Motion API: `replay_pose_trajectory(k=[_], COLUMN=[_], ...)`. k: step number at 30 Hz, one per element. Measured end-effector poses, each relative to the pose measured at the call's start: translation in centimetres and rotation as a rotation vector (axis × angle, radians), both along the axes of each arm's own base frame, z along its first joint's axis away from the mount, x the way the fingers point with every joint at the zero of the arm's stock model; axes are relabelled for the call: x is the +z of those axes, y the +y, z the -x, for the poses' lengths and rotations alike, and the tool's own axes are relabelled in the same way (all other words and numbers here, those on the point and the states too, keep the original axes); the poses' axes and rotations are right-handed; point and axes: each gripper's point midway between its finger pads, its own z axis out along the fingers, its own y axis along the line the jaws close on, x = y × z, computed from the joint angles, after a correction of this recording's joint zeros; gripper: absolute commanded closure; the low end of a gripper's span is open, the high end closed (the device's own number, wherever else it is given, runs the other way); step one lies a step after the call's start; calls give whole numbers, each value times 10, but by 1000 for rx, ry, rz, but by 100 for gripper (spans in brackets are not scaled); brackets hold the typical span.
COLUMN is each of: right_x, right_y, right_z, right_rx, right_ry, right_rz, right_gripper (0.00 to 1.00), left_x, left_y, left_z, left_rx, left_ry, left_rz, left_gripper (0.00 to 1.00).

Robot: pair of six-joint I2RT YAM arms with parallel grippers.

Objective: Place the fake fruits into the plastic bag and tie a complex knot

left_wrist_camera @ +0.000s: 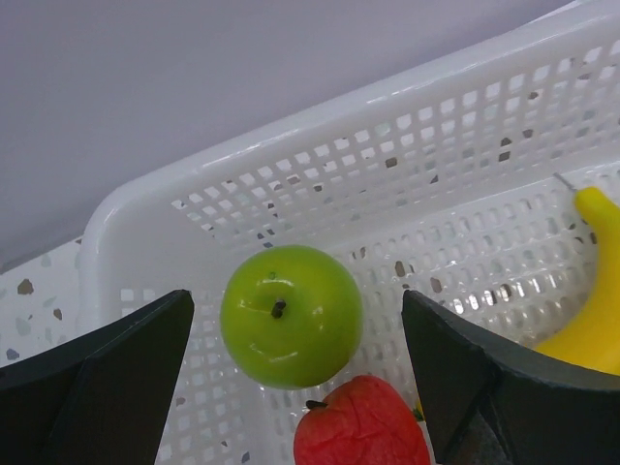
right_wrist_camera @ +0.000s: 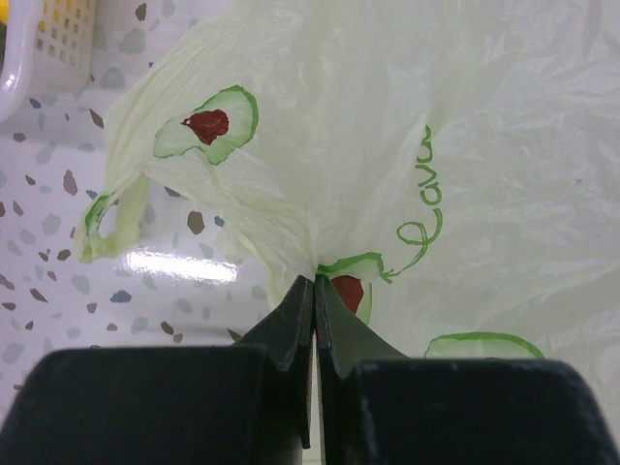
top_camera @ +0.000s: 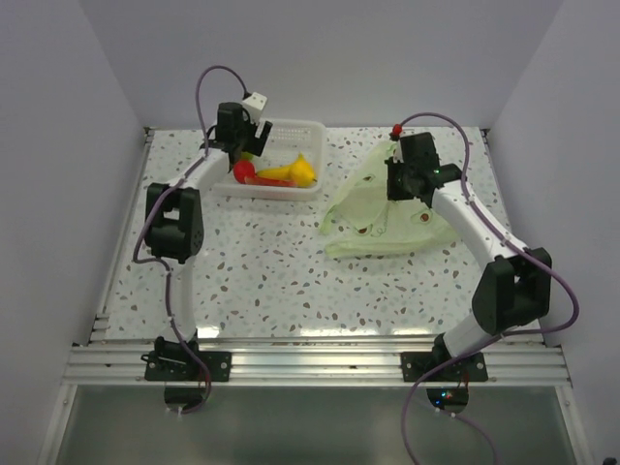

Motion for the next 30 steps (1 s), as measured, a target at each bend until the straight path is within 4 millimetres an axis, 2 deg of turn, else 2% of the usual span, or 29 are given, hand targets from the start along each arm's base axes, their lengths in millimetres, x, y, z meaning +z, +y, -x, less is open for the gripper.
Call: replay_pose_trajectory(k=[5,11,20,26,29,30], right_x=[-5,-6,-6,-7,-9,-10], right_y=[0,-1,-1,1,3,4], right_z=[-3,-3,-4,-3,-3,-4], right_rx=[-10,-10,-10,-2,6,10], right_ry=[11,15,14,16,23,28], right_rz=[6,8,8,5,-1,-4], right_gripper=[100,100,100,100,100,100], left_x=[-20,-26,-35,-60,-66,-65], left_y=[17,27,24,25,25,26], left_z=[-11,-13,-9,-8,-8,-9], left_rx=[71,97,93,99,103,104], left_ry=[29,44,81,122,131,131], left_rz=[-14,12,78,73,70,72], left_gripper=[7,10,11,10,12,16])
